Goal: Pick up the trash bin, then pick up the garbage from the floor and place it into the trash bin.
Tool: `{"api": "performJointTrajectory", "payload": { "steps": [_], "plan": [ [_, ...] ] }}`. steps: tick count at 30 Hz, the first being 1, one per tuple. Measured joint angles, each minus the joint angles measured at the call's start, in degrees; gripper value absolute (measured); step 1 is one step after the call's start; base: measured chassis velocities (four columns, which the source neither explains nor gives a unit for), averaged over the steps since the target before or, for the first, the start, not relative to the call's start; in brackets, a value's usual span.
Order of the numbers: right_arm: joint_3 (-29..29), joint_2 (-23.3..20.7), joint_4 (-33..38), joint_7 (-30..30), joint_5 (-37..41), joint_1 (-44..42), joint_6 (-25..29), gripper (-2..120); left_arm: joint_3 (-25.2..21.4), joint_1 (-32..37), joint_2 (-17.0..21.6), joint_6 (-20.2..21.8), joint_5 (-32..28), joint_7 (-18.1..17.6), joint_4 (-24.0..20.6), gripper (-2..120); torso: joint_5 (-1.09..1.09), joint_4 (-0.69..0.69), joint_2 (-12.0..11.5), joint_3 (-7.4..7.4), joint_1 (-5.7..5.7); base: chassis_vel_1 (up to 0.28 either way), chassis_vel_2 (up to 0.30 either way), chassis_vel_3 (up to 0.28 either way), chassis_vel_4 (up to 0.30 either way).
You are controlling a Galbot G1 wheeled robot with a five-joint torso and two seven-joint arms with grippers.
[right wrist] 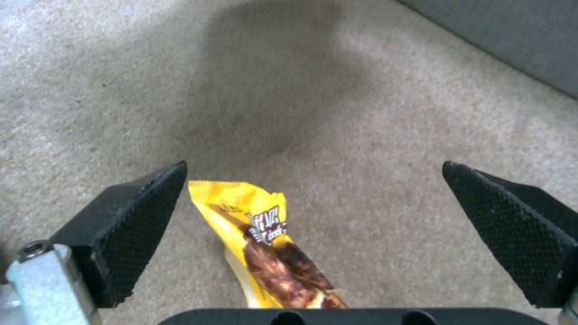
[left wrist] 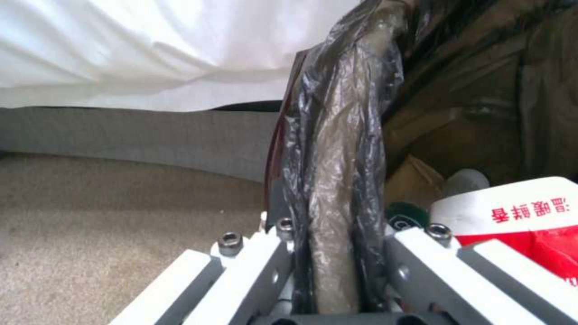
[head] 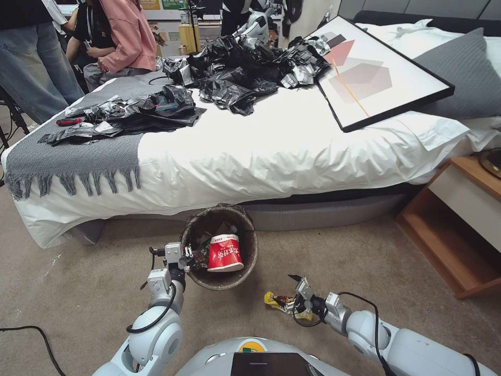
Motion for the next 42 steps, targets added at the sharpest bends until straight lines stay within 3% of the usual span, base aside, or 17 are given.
{"api": "performJointTrajectory", "payload": {
  "steps": [42],
  "plan": [
    [-3.64, 9.86, -11.97, -0.32, -1.83, 2.35, 0.89, 100, -0.13, -0.62, -0.21, 0.04, -0.30, -0.08, -0.20, 0, 0.00, 0.00, 0.00, 0.00, 0.00, 0.000, 0.000, 0.000, 0.000]
  ]
}}
